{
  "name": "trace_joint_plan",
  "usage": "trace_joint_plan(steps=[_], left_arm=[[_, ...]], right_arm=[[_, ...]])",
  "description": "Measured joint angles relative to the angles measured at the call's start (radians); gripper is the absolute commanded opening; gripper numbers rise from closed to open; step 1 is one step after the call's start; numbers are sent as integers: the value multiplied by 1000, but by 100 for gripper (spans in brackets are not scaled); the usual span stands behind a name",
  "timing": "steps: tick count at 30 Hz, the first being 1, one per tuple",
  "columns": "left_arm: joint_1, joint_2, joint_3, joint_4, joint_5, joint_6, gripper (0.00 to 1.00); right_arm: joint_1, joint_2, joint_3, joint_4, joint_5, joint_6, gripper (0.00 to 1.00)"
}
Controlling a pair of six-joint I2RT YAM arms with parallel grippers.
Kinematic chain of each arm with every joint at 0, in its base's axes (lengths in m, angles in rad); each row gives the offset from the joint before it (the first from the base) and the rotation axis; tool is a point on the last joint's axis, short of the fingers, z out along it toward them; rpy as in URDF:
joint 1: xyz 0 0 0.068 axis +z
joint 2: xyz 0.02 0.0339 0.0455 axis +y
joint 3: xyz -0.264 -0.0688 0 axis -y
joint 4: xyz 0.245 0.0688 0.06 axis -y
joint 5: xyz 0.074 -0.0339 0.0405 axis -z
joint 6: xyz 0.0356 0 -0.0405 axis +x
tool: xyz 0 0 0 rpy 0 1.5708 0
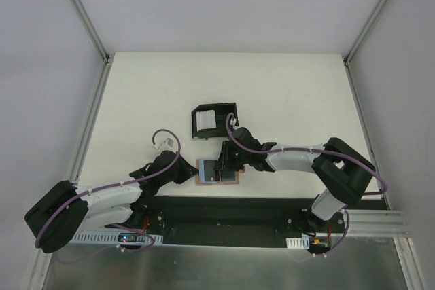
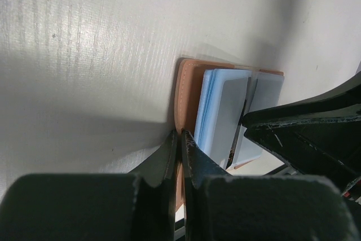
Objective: Put the credit cards into the card holder
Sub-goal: Insert the credit card into the card holder.
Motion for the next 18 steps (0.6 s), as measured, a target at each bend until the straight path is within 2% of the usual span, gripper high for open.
trace_joint_plan(steps=[7, 18], left_arm=[[0, 0, 0, 0, 0, 0, 0], [0, 0, 0, 0, 0, 0, 0]], right_arm=[[4, 34, 10, 10, -40, 1, 28], [11, 36, 32, -16, -42, -2, 19]])
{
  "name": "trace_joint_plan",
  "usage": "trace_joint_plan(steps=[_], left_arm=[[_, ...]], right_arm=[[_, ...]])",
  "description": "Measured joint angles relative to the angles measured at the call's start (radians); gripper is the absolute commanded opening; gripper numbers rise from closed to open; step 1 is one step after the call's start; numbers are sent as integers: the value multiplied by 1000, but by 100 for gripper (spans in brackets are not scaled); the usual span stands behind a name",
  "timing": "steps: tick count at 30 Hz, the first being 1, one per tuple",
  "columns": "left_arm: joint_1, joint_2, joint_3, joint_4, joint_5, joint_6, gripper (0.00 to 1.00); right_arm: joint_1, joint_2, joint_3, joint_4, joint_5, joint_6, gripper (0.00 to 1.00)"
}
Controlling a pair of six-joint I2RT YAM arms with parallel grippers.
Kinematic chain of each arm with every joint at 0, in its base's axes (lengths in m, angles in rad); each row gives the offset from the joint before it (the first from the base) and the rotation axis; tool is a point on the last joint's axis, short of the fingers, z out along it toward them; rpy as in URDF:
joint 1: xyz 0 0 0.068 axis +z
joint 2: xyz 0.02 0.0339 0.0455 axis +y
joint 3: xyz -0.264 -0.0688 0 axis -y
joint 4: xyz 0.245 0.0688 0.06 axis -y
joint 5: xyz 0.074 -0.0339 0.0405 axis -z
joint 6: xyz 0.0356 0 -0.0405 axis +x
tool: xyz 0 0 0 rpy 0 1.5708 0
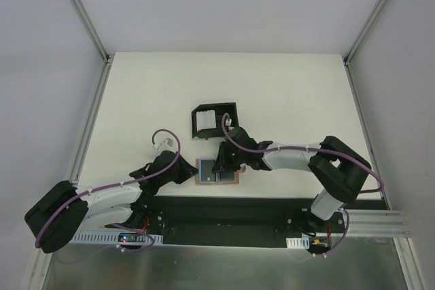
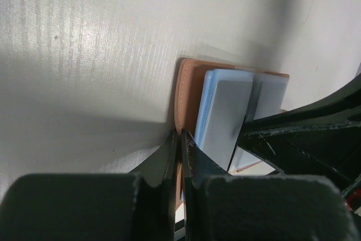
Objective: Put the credit cards into the card holder
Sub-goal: Insert the credit card into the card holder.
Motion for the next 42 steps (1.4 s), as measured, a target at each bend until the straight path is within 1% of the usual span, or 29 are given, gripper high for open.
trace_joint_plan(steps=[9, 18, 23, 28, 33, 38, 41, 42], left_arm=[[0, 0, 0, 0, 0, 0, 0], [0, -10, 0, -10, 0, 5, 0], [0, -69, -6, -44, 1, 31, 0], [0, -149, -17, -72, 0, 55, 0], [0, -190, -35, -87, -11, 60, 0], [0, -195, -46, -97, -27, 59, 0], [0, -194, -46, -97, -27, 59, 0], [0, -194, -46, -97, -27, 59, 0]], right_arm=[[22, 0, 56, -66, -6, -2, 18], [24, 0, 71, -104, 8, -33, 27], [32, -12, 106, -169, 51, -83, 29], [38, -78, 114, -202, 114, -129, 31], [63, -162, 114, -240, 228, -177, 42], [146, -250, 116, -309, 430, -209, 48], [179, -271, 133, -355, 504, -208, 75], [182, -274, 139, -364, 523, -204, 80]])
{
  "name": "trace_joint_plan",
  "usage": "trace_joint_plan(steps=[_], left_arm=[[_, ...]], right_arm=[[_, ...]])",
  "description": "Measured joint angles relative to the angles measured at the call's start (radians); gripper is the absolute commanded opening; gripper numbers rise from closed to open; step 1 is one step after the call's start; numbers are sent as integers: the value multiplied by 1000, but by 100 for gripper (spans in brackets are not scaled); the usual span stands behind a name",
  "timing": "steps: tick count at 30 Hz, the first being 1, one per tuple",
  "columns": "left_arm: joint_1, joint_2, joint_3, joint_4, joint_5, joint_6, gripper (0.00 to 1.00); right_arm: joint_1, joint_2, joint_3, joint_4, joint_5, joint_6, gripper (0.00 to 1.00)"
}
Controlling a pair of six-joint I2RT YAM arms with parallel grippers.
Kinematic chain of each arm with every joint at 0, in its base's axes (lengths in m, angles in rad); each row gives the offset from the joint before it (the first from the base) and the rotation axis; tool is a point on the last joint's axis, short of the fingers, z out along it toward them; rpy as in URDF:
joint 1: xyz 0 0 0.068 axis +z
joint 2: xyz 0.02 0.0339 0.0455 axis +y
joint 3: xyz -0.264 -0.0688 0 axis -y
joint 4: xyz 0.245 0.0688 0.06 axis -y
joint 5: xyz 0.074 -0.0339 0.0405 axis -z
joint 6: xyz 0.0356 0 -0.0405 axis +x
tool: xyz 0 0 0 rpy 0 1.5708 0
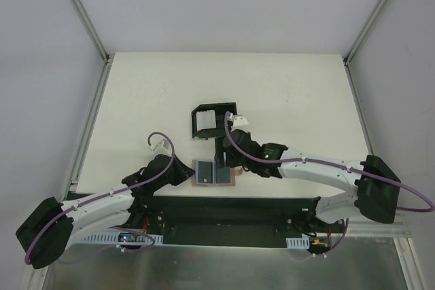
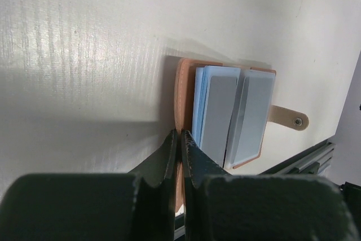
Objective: Put the credit cards into the card holder
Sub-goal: Insert the credit card into the card holder.
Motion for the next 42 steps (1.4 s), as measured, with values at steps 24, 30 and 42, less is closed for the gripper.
trace_joint_plan(steps=[24, 30, 42], left_arm=[[0, -57, -35, -18, 5, -1, 0], [0, -63, -35, -27, 12, -14, 0], [0, -140, -39, -45, 27, -41, 0]], right_arm=[[5, -26, -77, 13, -37, 179, 88], [37, 151, 110, -76, -47, 152, 69], [61, 320, 203, -132, -102, 151, 66]])
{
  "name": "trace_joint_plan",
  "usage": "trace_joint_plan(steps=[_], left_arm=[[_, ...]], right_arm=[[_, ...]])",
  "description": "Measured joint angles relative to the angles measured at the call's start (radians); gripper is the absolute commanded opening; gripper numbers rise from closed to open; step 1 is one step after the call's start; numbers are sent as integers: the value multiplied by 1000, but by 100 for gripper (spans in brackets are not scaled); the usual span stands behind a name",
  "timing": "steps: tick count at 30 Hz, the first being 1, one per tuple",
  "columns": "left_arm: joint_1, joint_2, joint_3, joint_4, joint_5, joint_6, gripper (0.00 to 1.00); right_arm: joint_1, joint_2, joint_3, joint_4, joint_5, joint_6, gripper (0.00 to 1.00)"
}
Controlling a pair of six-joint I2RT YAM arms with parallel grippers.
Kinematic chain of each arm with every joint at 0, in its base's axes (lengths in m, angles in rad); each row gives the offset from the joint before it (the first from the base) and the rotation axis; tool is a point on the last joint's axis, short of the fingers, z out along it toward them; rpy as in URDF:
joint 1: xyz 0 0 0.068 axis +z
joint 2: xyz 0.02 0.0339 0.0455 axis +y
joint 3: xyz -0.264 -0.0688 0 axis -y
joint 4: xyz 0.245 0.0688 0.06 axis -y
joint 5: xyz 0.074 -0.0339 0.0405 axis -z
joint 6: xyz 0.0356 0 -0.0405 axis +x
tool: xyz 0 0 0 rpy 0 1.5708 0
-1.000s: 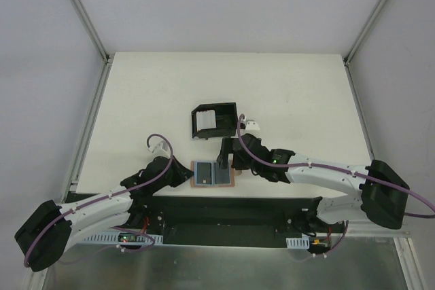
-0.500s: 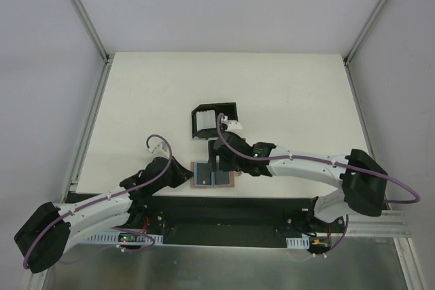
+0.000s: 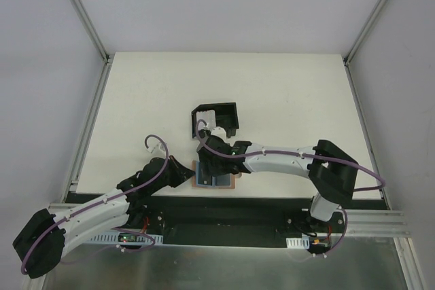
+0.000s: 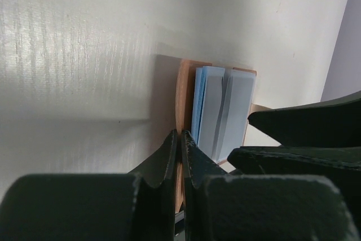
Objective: Put the credit cards into the card holder
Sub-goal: Insert the credit card into the card holder.
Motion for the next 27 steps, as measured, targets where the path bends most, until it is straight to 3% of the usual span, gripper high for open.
trace_joint_plan(steps=[27], left_arm=[[0, -9, 0, 0, 7, -5, 0]], right_arm=[[-10, 109, 89, -38, -70, 3, 65]])
